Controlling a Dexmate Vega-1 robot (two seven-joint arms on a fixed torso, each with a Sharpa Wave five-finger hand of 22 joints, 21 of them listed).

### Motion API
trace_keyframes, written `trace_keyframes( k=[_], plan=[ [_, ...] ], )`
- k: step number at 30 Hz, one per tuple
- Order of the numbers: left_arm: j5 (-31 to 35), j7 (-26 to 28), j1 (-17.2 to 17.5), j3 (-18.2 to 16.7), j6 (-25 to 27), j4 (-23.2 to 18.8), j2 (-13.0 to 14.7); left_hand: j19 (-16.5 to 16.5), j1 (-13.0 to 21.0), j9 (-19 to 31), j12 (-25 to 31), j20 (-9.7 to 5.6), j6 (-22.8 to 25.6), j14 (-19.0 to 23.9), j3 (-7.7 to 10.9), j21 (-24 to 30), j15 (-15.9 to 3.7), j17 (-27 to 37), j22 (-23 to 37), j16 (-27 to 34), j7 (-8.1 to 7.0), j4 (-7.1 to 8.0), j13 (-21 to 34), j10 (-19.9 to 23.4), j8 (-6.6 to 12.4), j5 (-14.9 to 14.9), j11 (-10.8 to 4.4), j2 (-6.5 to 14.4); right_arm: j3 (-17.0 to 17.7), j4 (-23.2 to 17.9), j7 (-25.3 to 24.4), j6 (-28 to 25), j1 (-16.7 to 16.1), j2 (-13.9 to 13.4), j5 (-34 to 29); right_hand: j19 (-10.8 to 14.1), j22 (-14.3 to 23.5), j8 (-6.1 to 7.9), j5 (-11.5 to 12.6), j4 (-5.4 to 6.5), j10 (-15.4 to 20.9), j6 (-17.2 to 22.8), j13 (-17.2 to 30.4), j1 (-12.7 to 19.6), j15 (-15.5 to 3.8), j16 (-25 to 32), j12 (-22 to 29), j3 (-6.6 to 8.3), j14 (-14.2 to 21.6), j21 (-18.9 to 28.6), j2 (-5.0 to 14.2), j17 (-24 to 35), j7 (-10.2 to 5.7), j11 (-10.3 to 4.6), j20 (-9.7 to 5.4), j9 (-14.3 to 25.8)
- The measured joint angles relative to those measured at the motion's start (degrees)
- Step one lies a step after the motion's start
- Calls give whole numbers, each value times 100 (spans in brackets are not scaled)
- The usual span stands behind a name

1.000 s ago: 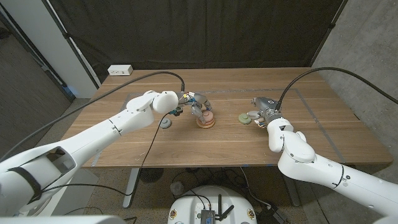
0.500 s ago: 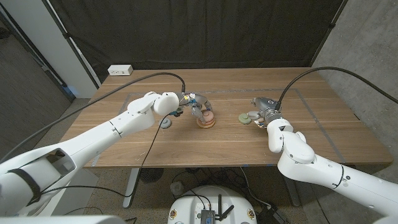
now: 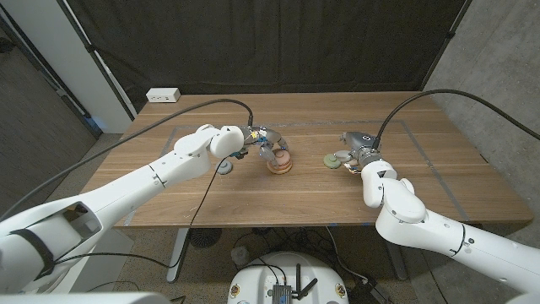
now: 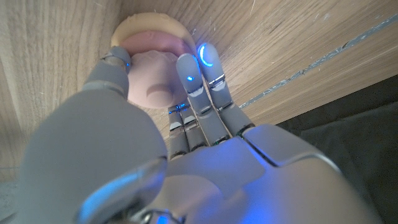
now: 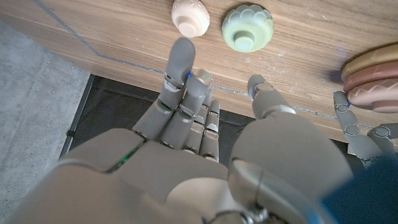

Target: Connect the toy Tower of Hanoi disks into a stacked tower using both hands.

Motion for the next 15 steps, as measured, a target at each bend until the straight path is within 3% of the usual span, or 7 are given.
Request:
trace_keyframes(
  k=[15],
  plan=[
    [230, -132, -12, 7, 28, -16, -35, -274, -189, -53, -16, 10, -672, -292, -78, -78, 89, -27, -27, -106, 77, -16, -51, -688, -22, 11, 206, -50, -19, 20, 62, -4, 31, 31, -69, 0, 12, 0, 0, 0, 72, 0, 16, 0, 0, 0, 0, 0, 0, 0, 0, -1, 0, -9, 0, 0]
  ],
)
